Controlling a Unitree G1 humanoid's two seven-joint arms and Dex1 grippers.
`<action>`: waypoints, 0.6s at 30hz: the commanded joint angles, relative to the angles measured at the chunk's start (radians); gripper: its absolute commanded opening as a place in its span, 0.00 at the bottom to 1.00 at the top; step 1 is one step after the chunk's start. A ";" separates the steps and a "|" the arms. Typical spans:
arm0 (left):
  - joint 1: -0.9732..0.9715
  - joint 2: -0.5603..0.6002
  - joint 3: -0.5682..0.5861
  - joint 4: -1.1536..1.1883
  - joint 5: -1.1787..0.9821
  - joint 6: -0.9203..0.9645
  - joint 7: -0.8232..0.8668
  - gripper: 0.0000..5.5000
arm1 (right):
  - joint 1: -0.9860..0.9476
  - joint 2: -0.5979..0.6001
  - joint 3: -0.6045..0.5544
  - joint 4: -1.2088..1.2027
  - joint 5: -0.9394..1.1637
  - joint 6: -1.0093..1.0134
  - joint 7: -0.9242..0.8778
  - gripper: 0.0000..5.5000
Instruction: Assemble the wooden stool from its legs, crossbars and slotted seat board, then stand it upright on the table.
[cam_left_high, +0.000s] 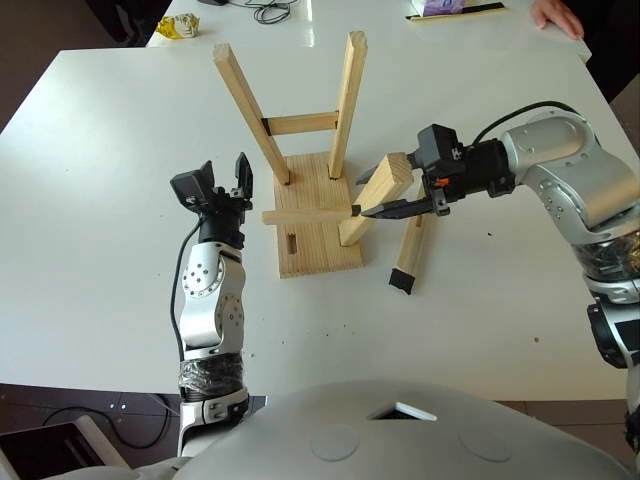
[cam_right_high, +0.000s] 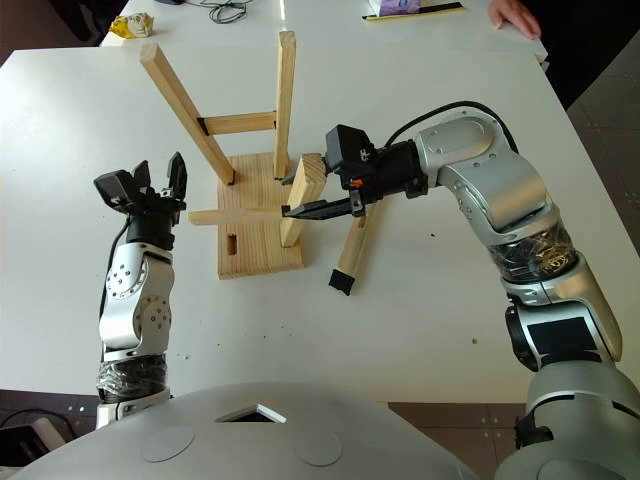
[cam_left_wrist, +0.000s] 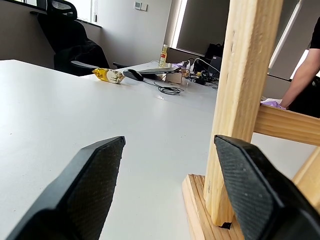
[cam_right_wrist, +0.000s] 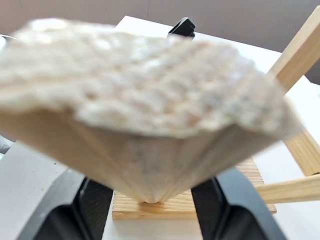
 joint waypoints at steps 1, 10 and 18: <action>0.051 0.003 0.011 -0.022 0.006 -0.006 -0.002 0.60 | 0.106 -0.088 0.052 0.014 -0.074 0.098 0.022 0.37; 0.085 -0.023 -0.005 -0.055 0.010 -0.018 0.004 0.60 | 0.061 -0.194 0.001 -0.032 0.000 0.156 0.133 0.37; 0.093 -0.030 0.004 -0.043 0.011 -0.025 0.007 0.60 | -0.014 -0.112 -0.020 -0.114 0.062 0.269 0.068 0.37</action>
